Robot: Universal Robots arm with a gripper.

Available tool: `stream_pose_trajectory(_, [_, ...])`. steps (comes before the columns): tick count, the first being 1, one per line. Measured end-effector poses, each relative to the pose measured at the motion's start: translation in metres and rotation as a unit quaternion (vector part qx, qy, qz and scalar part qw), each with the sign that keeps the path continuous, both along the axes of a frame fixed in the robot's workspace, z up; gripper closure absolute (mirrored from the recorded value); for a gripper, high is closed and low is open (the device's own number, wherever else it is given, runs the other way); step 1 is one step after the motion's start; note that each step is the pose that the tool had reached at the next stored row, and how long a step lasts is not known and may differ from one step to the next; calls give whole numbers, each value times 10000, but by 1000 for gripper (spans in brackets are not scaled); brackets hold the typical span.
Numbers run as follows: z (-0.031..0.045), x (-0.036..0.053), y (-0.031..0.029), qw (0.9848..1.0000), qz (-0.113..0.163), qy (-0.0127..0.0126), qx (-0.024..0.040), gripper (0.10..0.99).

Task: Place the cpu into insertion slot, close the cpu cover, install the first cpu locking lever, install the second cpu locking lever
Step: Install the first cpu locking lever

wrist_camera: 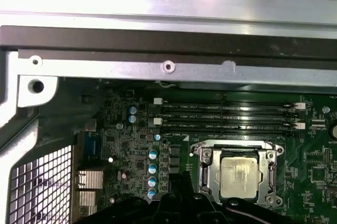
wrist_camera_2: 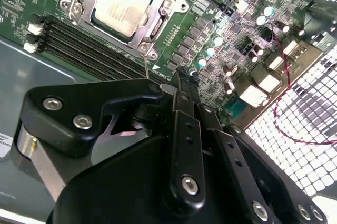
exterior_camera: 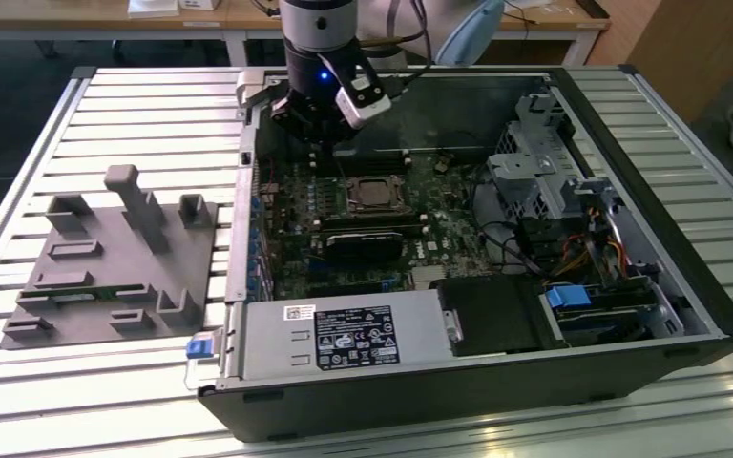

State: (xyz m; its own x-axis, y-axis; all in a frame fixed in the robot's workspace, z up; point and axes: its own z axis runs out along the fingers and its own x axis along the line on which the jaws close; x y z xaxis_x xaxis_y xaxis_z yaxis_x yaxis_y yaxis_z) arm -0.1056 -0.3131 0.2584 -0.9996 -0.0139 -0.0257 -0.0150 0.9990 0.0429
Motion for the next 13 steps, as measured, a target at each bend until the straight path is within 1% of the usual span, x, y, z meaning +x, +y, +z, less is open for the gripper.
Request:
stream_pose_trajectory(8, [-35,-5,93,10000,2,0,0,973])
stream_pose_trajectory(9, [-38,-6,108,10000,2,0,0,973])
stream_pose_trajectory(10, [-46,-9,141,10000,1,0,0,973])
stream_pose_trajectory(13, [-54,-10,161,10000,2,0,0,973])
